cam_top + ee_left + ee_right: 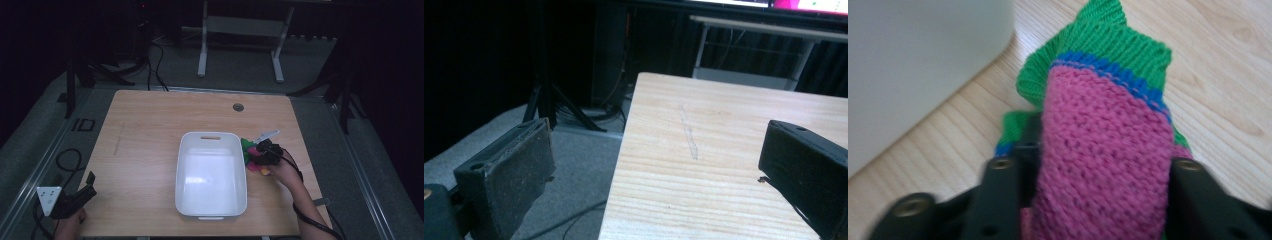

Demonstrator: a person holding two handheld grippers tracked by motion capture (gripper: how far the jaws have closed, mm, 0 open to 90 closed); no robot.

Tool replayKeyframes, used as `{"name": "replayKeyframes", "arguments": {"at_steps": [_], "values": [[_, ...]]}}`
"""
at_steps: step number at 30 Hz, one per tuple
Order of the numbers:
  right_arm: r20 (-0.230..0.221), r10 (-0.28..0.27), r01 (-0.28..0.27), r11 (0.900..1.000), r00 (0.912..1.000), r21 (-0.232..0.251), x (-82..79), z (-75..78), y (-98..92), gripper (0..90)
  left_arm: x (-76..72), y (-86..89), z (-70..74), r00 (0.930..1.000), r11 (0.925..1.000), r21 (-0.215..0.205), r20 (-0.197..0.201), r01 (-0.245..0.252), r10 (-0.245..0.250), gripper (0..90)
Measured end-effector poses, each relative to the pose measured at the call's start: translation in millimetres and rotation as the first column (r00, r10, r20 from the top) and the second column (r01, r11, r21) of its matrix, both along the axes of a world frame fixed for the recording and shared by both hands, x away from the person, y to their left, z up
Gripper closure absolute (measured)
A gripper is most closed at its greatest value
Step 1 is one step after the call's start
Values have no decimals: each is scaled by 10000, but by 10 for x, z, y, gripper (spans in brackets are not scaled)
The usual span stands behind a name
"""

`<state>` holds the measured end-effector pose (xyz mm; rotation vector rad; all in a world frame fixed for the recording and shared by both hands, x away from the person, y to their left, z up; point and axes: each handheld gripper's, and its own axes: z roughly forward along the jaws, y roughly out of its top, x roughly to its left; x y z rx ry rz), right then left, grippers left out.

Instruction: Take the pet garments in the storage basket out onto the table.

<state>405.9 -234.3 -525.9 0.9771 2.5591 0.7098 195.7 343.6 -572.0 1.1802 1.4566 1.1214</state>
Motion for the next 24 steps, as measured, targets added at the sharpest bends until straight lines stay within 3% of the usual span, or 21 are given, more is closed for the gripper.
{"name": "replayKeyframes", "arguments": {"at_steps": [3,8,16,21,24], "values": [[16,-22,22,9999,10000,111,-14,74,-9,441,0,0,0,10000,10000,-12,7,7,-7,18],[11,-41,41,9997,10000,228,-47,202,-46,393,2,-2,1,10000,10000,43,-23,16,-16,18],[450,-436,388,9938,9980,1041,-215,450,-236,308,4,-2,1,10000,10000,28,-45,1,-1,18],[657,-632,531,9879,9958,1456,-350,508,-404,251,3,-4,1,10000,10000,43,-30,-38,38,18],[778,-1027,860,9772,9917,1941,-414,534,-541,192,4,-3,1,10000,10000,37,-42,-45,45,18]]}}
